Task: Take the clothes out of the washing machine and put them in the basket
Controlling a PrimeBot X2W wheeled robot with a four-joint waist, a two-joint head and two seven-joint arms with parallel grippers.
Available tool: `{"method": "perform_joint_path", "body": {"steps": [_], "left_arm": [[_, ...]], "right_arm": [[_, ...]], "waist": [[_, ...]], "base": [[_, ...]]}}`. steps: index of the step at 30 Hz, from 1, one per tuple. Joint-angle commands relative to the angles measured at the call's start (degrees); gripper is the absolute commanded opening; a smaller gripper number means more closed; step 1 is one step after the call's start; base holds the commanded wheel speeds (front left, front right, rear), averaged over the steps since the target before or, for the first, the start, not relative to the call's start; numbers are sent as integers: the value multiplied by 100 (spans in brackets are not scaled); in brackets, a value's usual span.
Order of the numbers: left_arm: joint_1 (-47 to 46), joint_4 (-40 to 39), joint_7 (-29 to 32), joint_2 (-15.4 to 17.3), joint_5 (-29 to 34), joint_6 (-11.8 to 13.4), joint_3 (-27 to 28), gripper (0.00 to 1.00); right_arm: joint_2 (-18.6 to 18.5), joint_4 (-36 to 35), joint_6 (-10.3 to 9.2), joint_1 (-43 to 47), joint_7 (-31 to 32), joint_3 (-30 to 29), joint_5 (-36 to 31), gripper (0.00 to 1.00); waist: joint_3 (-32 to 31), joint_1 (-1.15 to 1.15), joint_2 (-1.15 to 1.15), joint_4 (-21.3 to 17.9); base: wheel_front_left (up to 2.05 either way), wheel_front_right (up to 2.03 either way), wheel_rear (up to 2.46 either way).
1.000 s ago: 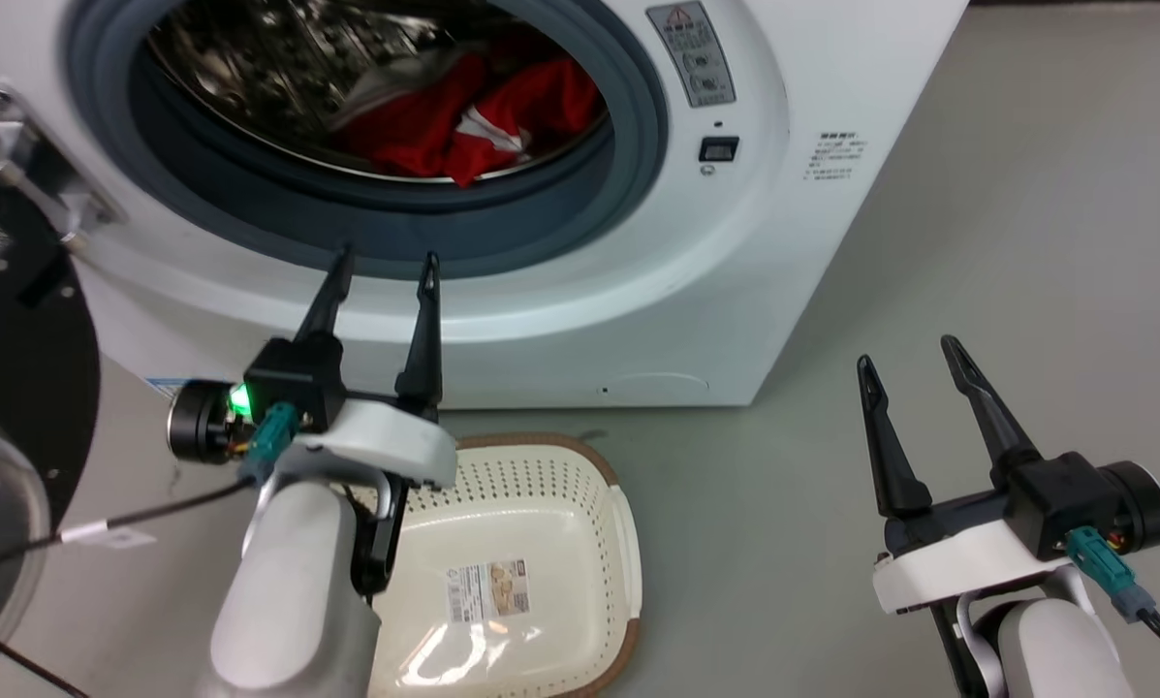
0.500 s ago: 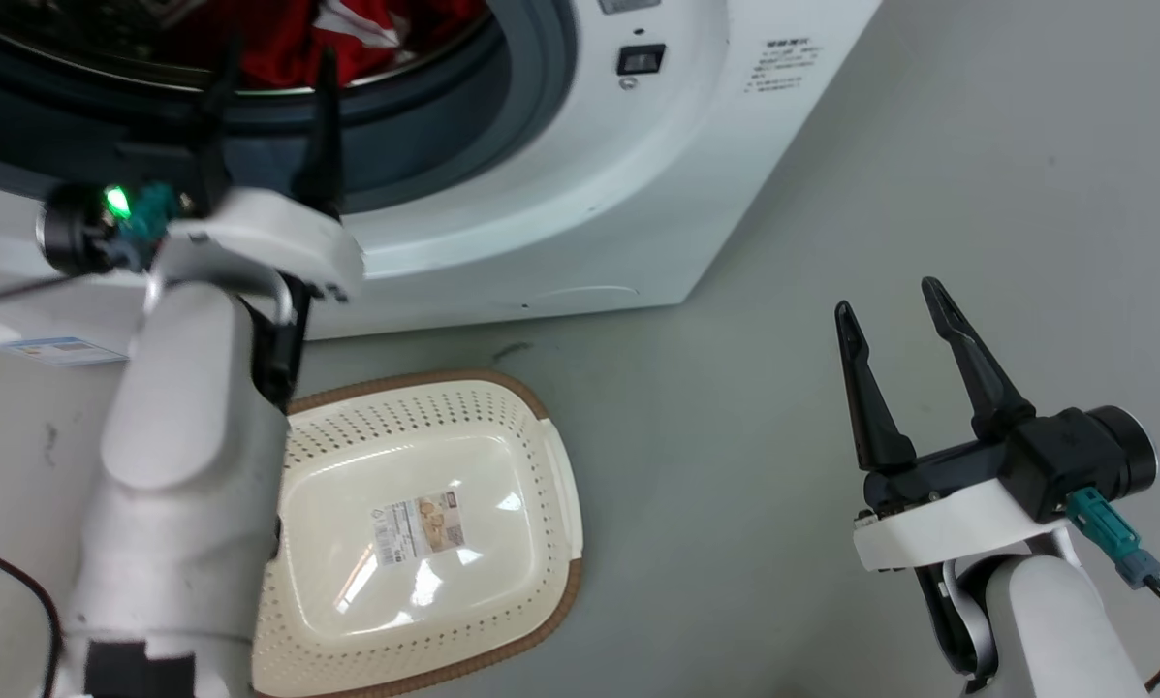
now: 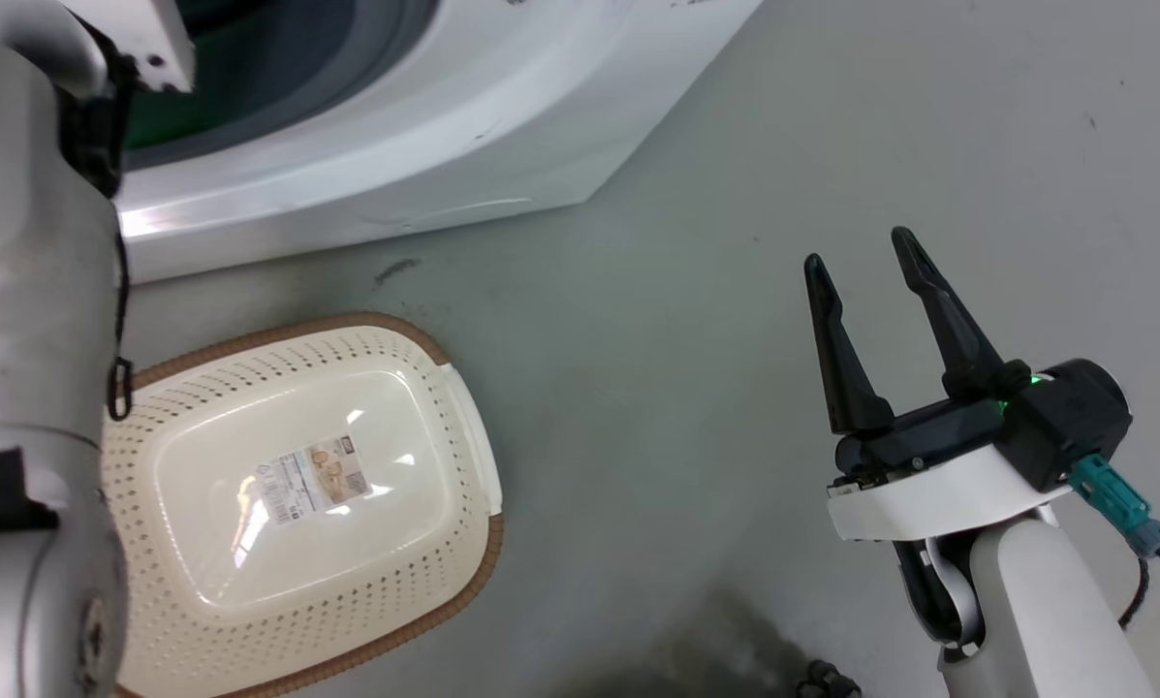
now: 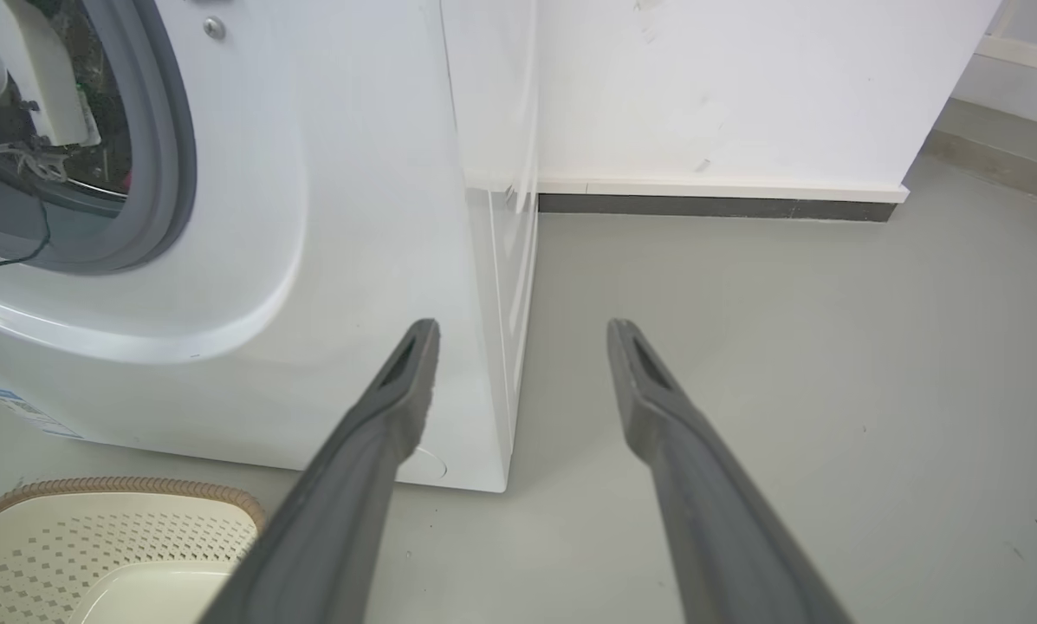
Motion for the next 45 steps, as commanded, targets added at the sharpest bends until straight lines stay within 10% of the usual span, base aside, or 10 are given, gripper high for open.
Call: {"method": "perform_joint_path", "body": {"steps": [1,18,20,21,25,45], "left_arm": [[-276,160,174,121,-23,-21,-16,100],[-1890,1482,2983,589,-359,-145,-144,100],[-1958,1537,3214,606,-408,-105,-116,15],[-1984,1539,3250,613,-411,-97,-115,0],[-1992,1565,3385,609,-500,-66,-75,0],[52,1121,-543,164,-611,120,-202,0]], "right_arm": [[8,-43,-4,-130,-11,42,48,100],[8,-14,-4,-330,-11,463,473,100],[8,-1,-4,-334,-11,489,515,100],[8,2,-4,-336,-11,495,531,100],[7,28,-4,-340,-11,490,552,100],[4,361,-4,-111,-11,263,228,100]], "waist": [[229,-1,0,-196],[606,-1,0,-680],[605,-1,0,-705],[605,-1,0,-713],[562,-1,0,-702],[-615,-1,0,-225]], "base": [[0,0,0],[0,0,0],[0,0,0],[0,0,0],[0,0,0],[0,0,0]]}}
